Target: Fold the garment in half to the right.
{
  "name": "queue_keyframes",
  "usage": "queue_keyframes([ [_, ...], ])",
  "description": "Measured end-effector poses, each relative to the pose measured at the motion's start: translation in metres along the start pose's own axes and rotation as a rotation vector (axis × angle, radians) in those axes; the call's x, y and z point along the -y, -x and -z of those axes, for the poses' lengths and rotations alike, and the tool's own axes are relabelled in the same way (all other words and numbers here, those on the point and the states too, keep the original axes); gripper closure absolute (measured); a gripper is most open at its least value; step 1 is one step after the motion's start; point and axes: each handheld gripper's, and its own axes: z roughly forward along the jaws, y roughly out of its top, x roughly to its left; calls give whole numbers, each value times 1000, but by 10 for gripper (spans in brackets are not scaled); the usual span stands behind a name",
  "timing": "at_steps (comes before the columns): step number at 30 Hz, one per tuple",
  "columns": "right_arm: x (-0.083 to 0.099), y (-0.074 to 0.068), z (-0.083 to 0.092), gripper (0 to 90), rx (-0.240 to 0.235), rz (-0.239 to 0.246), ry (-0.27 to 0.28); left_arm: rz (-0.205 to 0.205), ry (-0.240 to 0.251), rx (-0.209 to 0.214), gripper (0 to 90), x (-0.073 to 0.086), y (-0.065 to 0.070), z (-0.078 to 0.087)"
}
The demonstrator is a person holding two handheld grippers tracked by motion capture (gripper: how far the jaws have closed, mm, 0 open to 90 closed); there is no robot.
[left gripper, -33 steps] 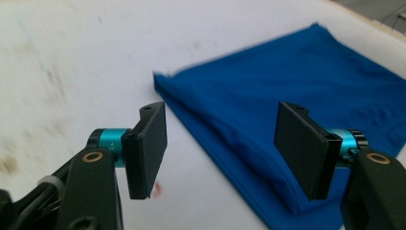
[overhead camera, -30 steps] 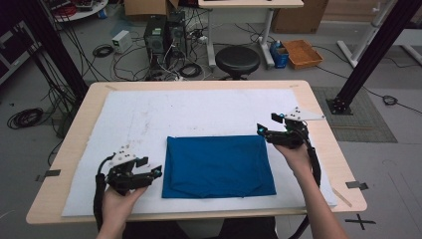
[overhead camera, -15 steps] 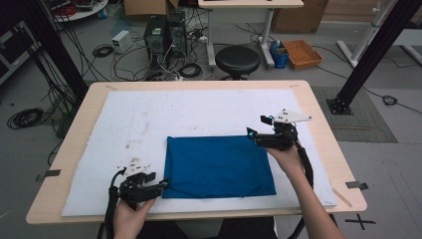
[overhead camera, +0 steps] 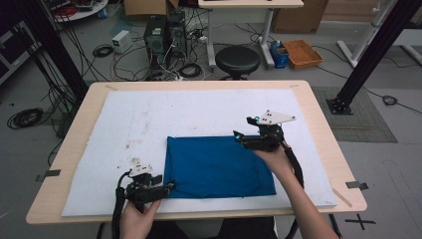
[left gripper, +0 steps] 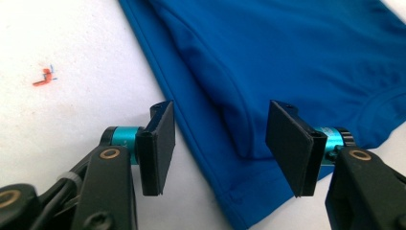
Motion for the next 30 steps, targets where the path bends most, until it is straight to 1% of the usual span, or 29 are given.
queue_keyframes([
  [1,-1,-2,-2,277,-5,6,-2,-1,2,-6,437,0,1,0],
  [4,-5,-8,-9,284,-24,9,-6,-22,9,-34,437,2,5,-1],
  [6,-7,-12,-15,322,-42,14,-5,-42,13,-63,437,3,9,-2],
  [7,-9,-14,-19,322,-49,12,-11,-50,17,-78,439,4,11,-3],
  [8,-13,-18,-27,340,-61,5,-19,-49,25,-91,456,5,12,-3],
  [9,-13,-18,-27,340,-61,5,-19,-55,29,-103,456,6,14,-3],
  [10,-15,-20,-30,347,-63,14,-23,-72,29,-116,468,6,14,-3],
  [11,-17,-23,-34,348,-66,27,-30,-77,32,-122,481,7,15,-3],
  [12,-19,-26,-38,350,-72,34,-35,-74,36,-129,484,7,16,-4],
  [14,-24,-32,-45,351,-77,45,-45,-99,34,-159,489,8,20,-5],
  [17,-29,-40,-56,350,-86,59,-47,-129,42,-185,497,10,23,-6],
  [18,-30,-43,-60,350,-90,67,-50,-135,39,-186,499,10,24,-6],
  [19,-33,-49,-69,350,-99,75,-63,-132,44,-190,505,10,24,-7],
  [20,-33,-49,-69,350,-99,75,-63,-132,44,-190,505,10,24,-7],
  [23,-37,-58,-83,351,-113,92,-81,-125,44,-190,524,10,23,-6],
  [24,-39,-60,-87,350,-116,95,-87,-123,46,-192,538,10,23,-6],
  [25,-41,-63,-91,350,-122,96,-93,-133,46,-198,544,10,24,-6],
  [26,-42,-67,-95,350,-126,99,-95,-133,48,-203,547,11,25,-6],
  [28,-44,-72,-103,353,-137,100,-95,-138,51,-195,579,11,26,-7],
  [29,-45,-74,-107,356,-142,99,-98,-144,50,-198,582,11,26,-7],
  [30,-45,-76,-111,356,-146,96,-105,-137,52,-197,583,11,26,-7],
])
